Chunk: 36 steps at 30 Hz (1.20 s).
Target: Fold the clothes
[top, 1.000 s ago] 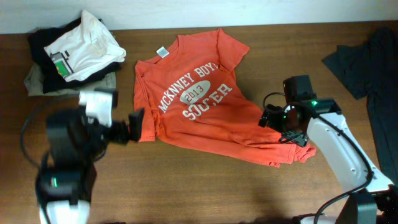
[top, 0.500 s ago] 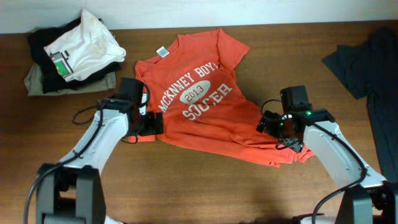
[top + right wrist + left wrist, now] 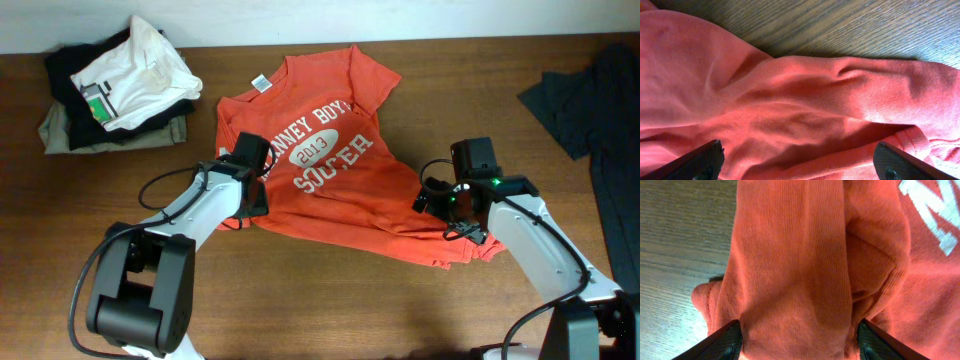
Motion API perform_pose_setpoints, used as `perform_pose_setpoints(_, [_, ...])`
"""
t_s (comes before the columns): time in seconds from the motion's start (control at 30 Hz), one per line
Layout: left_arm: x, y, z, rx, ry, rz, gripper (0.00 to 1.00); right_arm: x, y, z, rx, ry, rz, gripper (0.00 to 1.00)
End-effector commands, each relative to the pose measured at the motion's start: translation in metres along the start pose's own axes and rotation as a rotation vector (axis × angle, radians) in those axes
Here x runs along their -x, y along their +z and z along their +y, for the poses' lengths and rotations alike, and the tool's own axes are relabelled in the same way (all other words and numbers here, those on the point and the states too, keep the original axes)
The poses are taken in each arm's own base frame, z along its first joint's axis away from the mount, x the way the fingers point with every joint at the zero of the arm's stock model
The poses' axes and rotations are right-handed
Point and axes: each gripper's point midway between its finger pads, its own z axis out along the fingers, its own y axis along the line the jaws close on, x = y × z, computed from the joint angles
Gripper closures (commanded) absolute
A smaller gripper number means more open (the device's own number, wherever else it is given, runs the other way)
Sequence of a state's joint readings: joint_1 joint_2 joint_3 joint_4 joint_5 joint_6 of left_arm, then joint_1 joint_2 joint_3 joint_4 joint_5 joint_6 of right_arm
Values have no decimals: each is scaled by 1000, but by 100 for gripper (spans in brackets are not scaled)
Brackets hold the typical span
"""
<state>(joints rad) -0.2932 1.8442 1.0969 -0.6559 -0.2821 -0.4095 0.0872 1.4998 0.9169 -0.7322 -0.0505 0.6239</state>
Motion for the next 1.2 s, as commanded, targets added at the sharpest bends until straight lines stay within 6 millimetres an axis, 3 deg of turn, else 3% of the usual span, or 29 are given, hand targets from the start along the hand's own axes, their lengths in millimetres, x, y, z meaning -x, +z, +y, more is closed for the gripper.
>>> perform_pose_setpoints(0.0, [5,2,5,28,-23,-11,32,0,-1,-1,-9,-3,-9,1])
perform_pose_setpoints(0.13, [13,-9,5,29,-22,-8,35,0,-1,-2,-13,-3,-11,1])
perform_pose_setpoints(0.33, [16,-10,7,36,-25,-16,35,1,0,-2,-14,-3,-15,1])
perform_pose_setpoints(0.47, [17,-10,9,52,-25,-22,48,2,-1,-3,-20,-3,-20,1])
perform_pose_setpoints(0.53, [17,-10,9,52,-25,-22,50,2,-1,-3,-20,-3,-20,1])
perform_pose_setpoints(0.6, [17,-10,9,52,-25,-23,58,2,-1,-3,-20,-3,-20,1])
perform_pose_setpoints(0.63, [16,-10,9,52,-24,-22,71,2,-1,-3,-20,-3,-20,1])
perform_pose_setpoints(0.67, [17,-10,9,52,-25,-22,92,2,-1,-3,-19,-3,-20,1])
perform_pose_setpoints(0.7, [17,-10,9,52,-25,-23,100,2,-1,-3,-20,-3,-20,1])
perform_pose_setpoints(0.77, [18,-9,14,56,-37,-18,100,2,-1,-3,-22,-3,-22,1])
perform_pose_setpoints(0.8, [20,-9,22,64,-57,-8,100,2,-1,-3,-22,-3,-22,1])
perform_pose_setpoints(0.87, [32,-18,59,92,-147,14,100,2,-1,-3,-23,-3,-22,1])
perform_pose_setpoints(0.93, [47,-31,112,116,-287,2,99,2,-1,-3,-22,-3,-21,1])
perform_pose_setpoints(0.97, [48,-36,143,131,-370,1,100,-1,-1,-1,-6,-14,-5,1])
perform_pose_setpoints(1.0, [44,-36,162,124,-429,15,99,-7,-1,2,13,-47,28,1])
perform_pose_setpoints(1.1, [31,-31,193,124,-520,63,100,-29,-13,-13,-34,-41,102,1])
perform_pose_setpoints(1.17, [27,-30,203,134,-560,73,100,-50,-28,-15,-6,-132,172,1])
